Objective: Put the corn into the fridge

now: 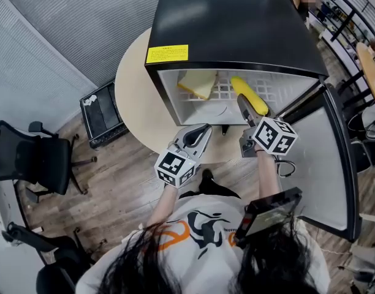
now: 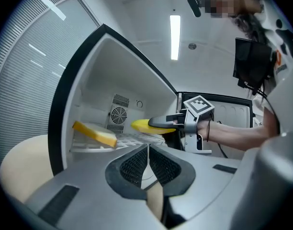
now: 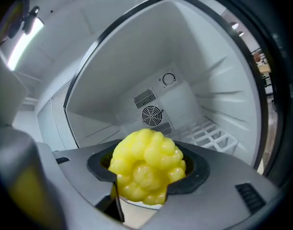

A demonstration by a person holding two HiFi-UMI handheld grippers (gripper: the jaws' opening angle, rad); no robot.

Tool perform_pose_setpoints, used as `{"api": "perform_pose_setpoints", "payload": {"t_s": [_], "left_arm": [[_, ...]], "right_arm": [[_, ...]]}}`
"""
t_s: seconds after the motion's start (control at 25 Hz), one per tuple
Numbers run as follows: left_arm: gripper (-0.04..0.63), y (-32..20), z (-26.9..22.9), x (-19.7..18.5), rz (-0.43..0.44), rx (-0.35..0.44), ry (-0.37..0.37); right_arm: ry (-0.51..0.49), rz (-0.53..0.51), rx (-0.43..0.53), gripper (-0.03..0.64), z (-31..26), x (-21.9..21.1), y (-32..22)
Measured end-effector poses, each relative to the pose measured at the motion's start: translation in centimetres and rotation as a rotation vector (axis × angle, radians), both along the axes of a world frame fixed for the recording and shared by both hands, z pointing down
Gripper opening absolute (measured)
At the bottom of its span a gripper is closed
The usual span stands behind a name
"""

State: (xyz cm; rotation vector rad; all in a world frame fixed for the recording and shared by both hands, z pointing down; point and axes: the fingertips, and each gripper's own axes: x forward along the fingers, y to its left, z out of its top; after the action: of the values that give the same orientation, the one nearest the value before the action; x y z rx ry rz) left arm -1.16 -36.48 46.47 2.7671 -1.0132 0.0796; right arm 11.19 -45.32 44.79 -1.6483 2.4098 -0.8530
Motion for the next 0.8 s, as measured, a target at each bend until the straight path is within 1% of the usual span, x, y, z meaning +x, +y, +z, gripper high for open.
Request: {"api": "perform_pose_setpoints", "payload": {"t_s": [0.16,0.44,0.64,0.8], "left_arm": [[0.015,-1.0,-0.5,0.7,0.011,0.012,-0.01],[0.015,-2.5,-0.1,0.3,-0.009,0.003,-0.029],[0.015,-3.2,0.3,-0.1,-0.027,-0.008,-0.029],[0.015,-3.5,0.6,-0.3,-0.034,-0.015,-0.033]], "right_arm": [[0.101,-0.045,0.009,0.255,0.2,-0.1,-3.1],[0.35,-0.107,0.0,0.255,1.5,-1.1,-7.4],[0.555,-0.147,-0.011,0.255,2.6,-2.0,-8.0],[0.654,-0.168,-0.011,0.256,3.2,-2.7,-7.9]]}}
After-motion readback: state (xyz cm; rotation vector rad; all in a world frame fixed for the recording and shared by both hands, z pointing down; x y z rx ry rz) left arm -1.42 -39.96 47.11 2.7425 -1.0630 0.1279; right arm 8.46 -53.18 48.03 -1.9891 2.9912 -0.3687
